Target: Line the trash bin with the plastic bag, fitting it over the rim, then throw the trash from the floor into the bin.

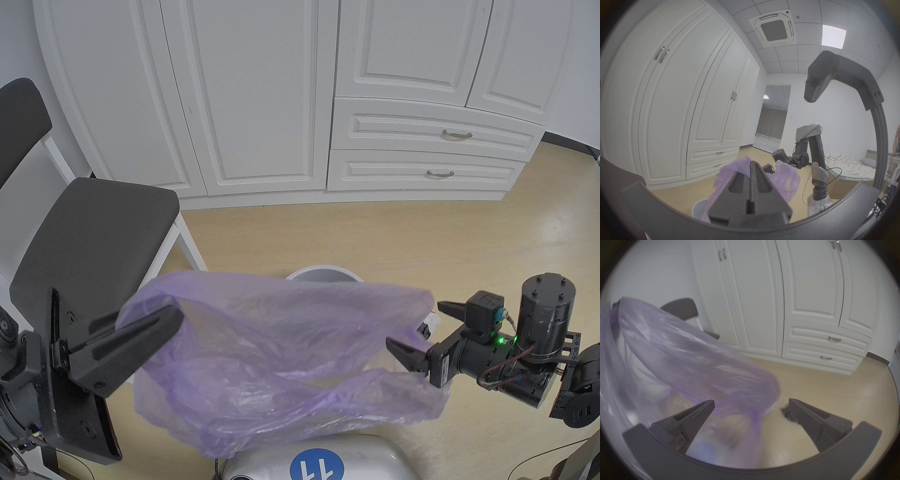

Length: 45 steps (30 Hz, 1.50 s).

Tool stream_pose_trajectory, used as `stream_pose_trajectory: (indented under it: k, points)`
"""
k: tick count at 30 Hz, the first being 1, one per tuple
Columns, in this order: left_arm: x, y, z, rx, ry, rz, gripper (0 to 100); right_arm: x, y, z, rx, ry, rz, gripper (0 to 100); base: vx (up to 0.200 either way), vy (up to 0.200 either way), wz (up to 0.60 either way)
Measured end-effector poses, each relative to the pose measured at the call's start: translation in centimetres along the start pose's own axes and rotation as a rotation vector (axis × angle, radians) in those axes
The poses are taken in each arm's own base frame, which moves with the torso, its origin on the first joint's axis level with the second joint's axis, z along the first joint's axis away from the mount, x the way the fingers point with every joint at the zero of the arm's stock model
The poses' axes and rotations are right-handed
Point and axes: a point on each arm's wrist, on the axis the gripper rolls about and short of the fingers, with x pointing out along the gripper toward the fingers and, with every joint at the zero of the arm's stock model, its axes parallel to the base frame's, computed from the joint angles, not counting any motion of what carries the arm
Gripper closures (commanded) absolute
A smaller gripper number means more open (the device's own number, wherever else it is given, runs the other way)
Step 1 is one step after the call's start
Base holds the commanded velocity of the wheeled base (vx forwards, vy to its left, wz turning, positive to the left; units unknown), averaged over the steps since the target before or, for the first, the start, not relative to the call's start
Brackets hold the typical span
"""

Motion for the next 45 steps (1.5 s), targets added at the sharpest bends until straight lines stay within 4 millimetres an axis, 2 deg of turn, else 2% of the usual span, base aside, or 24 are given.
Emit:
stream_pose_trajectory:
  k: [6, 10, 19, 28, 38, 45]
  points:
    - [-0.1, 0.0, 0.6, -0.014, -0.028, 0.004, 100, -0.6, -0.1, -1.6, -0.048, 0.222, 0.008, 0, 0.000, 0.000, 0.00]
    - [-0.2, 0.0, 1.0, -0.028, -0.044, 0.003, 100, -1.1, -0.1, -1.3, -0.021, 0.316, 0.032, 0, 0.000, 0.000, 0.00]
    - [-1.0, -0.6, 2.2, -0.043, -0.109, -0.066, 100, -1.4, 0.6, 1.8, 0.219, 0.254, 0.172, 0, 0.000, 0.000, 0.00]
    - [-2.6, -1.3, 3.6, -0.033, -0.185, -0.140, 100, -1.1, 1.8, 2.4, 0.250, 0.228, 0.271, 0, 0.000, 0.000, 0.00]
    - [-4.0, -2.3, 4.4, -0.048, -0.250, -0.248, 100, 0.2, 3.2, 2.0, 0.306, 0.100, 0.338, 0, 0.000, 0.000, 0.00]
    - [-4.6, -2.6, 4.9, -0.058, -0.289, -0.289, 100, 0.9, 4.3, 0.1, 0.305, 0.163, 0.365, 0, 0.000, 0.000, 0.00]
